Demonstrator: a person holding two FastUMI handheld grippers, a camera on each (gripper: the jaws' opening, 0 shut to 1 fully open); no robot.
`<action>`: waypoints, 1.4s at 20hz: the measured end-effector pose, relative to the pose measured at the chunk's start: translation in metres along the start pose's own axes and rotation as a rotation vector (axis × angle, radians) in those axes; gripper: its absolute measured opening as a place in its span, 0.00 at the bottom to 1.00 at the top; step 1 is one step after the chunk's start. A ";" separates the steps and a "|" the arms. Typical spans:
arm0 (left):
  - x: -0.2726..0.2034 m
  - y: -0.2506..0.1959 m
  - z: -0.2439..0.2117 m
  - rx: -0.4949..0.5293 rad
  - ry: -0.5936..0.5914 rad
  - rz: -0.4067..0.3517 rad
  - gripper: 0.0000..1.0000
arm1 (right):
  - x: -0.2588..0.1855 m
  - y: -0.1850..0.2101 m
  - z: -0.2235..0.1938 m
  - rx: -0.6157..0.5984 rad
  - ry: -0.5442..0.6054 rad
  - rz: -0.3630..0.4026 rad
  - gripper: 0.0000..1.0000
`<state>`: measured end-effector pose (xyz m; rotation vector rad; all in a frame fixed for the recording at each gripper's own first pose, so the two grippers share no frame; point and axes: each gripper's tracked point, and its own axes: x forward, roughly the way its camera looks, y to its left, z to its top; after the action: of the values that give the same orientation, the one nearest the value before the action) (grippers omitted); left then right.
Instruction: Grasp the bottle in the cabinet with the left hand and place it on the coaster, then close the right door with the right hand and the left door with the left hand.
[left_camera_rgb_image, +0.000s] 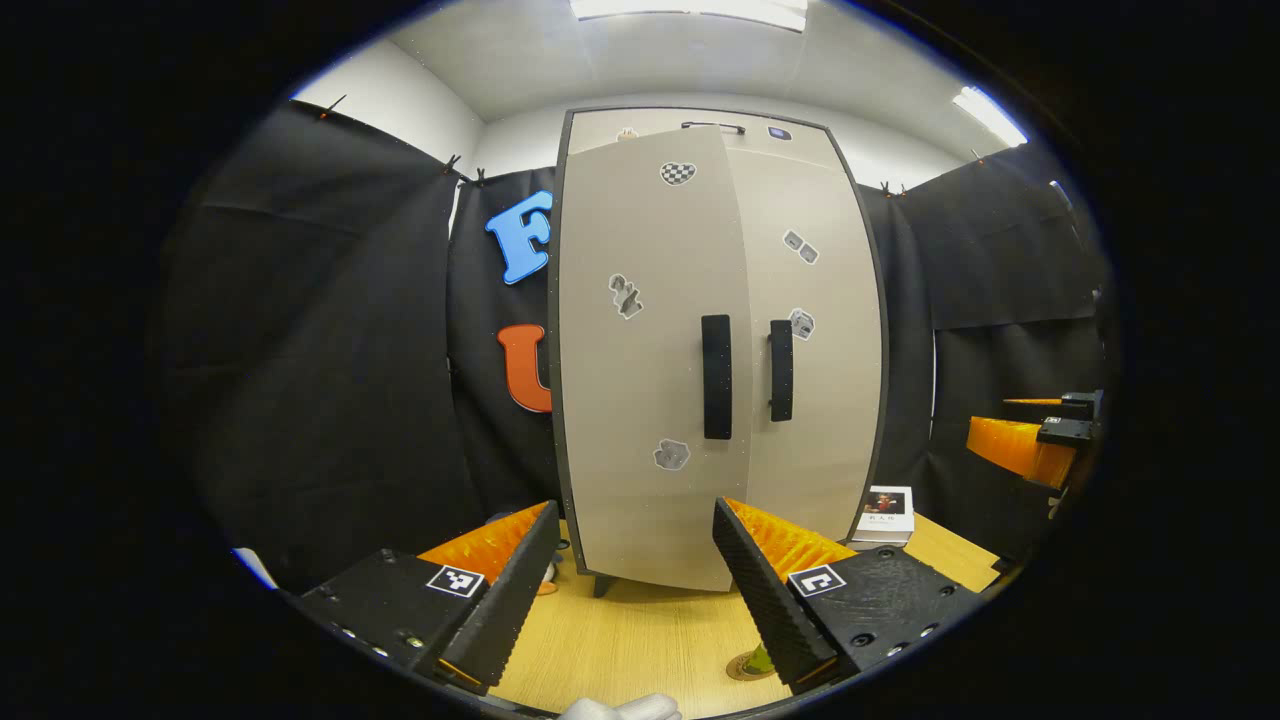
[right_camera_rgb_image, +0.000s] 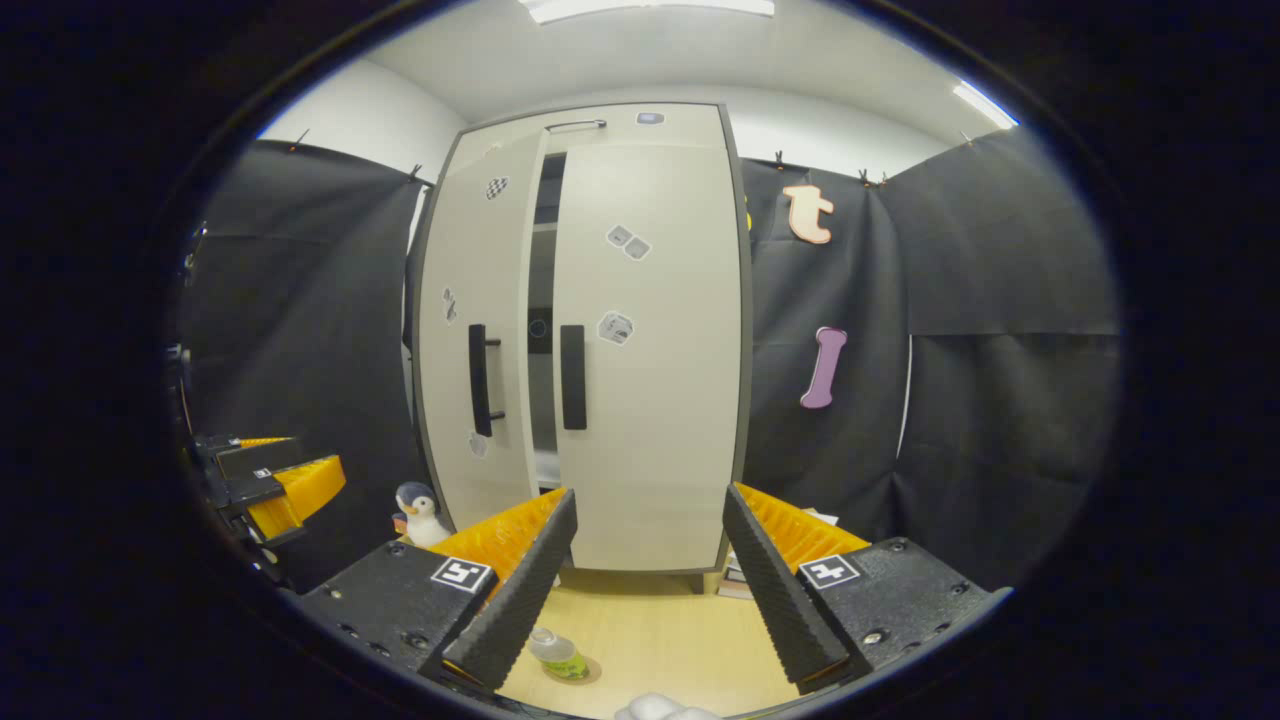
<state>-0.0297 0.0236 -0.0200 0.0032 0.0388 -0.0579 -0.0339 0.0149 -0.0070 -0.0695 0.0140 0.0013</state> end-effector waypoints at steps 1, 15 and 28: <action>0.001 0.000 0.000 0.003 -0.002 0.004 0.95 | 0.001 0.001 -0.001 -0.002 0.002 0.000 0.97; 0.006 0.000 -0.005 0.014 0.014 0.001 0.95 | 0.007 0.005 0.000 -0.006 -0.002 0.004 0.97; 0.006 0.003 -0.001 0.012 0.000 0.003 0.95 | 0.006 0.016 0.005 -0.015 -0.006 0.027 0.97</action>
<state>-0.0239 0.0260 -0.0215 0.0156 0.0380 -0.0552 -0.0277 0.0308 -0.0031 -0.0839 0.0086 0.0281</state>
